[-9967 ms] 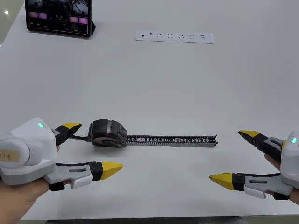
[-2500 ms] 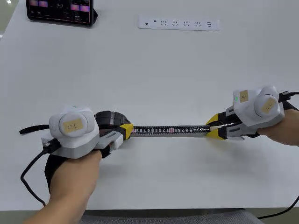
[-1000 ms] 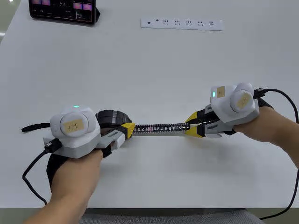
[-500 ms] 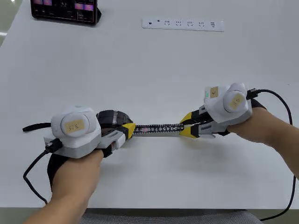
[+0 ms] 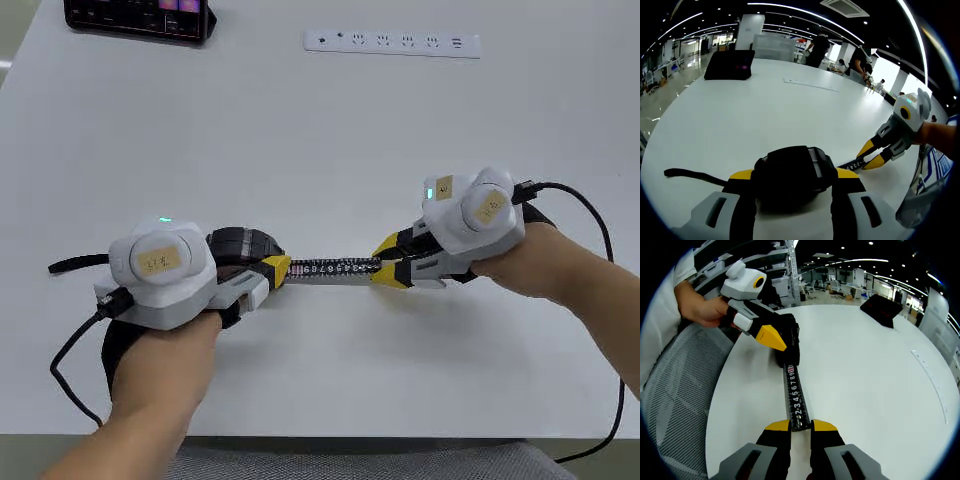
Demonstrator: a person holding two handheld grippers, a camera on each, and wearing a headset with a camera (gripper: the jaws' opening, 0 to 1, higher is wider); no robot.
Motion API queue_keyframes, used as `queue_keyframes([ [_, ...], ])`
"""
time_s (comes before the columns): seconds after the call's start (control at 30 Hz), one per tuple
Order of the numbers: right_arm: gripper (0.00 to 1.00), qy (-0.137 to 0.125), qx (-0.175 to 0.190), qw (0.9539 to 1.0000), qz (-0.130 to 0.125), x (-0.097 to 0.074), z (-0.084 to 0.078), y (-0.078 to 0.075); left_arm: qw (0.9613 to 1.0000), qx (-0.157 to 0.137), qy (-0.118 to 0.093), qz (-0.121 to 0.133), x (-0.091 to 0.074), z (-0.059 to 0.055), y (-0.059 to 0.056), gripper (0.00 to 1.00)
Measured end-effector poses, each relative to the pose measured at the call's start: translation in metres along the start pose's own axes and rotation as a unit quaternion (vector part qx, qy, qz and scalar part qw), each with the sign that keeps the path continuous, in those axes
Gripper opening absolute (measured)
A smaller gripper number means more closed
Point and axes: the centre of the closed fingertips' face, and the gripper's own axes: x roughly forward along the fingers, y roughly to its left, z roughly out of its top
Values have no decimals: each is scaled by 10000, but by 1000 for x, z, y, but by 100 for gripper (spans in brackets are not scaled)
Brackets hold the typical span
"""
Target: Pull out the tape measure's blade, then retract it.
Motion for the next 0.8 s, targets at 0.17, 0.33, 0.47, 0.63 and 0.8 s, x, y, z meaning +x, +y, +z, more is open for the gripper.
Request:
queue_keyframes([
  [0.17,11,-26,15,10000,2,5,6,3,10000,11,-16,-14,0,0,0,56],
  [0.33,11,-70,46,10000,-6,8,10,5,10000,19,-21,-14,-1,0,0,56],
  [0.47,11,-92,61,9999,-5,10,14,5,10000,17,-23,-16,-1,0,0,56],
  [0.63,10,-109,84,9999,11,13,16,6,10000,20,-15,-15,0,0,1,56],
  [0.8,10,-125,98,9999,9,16,19,7,10000,12,-22,-14,0,0,1,55],
])
